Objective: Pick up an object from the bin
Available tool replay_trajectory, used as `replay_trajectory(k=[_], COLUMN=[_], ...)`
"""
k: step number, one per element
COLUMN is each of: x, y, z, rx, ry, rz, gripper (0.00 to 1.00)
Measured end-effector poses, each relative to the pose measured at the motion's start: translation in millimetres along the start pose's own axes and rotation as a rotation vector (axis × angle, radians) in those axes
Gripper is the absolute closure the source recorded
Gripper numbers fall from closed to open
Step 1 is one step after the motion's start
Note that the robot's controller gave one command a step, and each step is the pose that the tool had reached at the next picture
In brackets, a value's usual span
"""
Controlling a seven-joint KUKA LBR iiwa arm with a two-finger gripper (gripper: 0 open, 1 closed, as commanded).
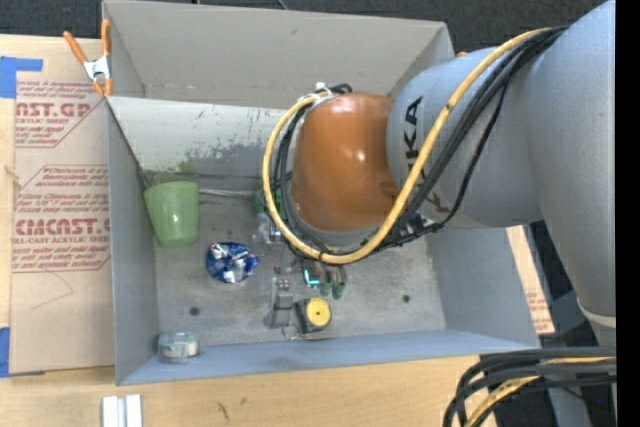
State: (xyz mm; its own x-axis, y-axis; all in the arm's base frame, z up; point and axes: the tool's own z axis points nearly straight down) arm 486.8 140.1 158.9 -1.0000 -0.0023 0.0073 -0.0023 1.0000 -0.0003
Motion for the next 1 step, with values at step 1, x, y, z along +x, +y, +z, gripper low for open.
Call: replay_trajectory(k=[1], x=[-72.9], y=[12.1], z=[61.7], rx=[-0.001], ry=[-0.009], rz=[-0.009], gripper=[0.00])
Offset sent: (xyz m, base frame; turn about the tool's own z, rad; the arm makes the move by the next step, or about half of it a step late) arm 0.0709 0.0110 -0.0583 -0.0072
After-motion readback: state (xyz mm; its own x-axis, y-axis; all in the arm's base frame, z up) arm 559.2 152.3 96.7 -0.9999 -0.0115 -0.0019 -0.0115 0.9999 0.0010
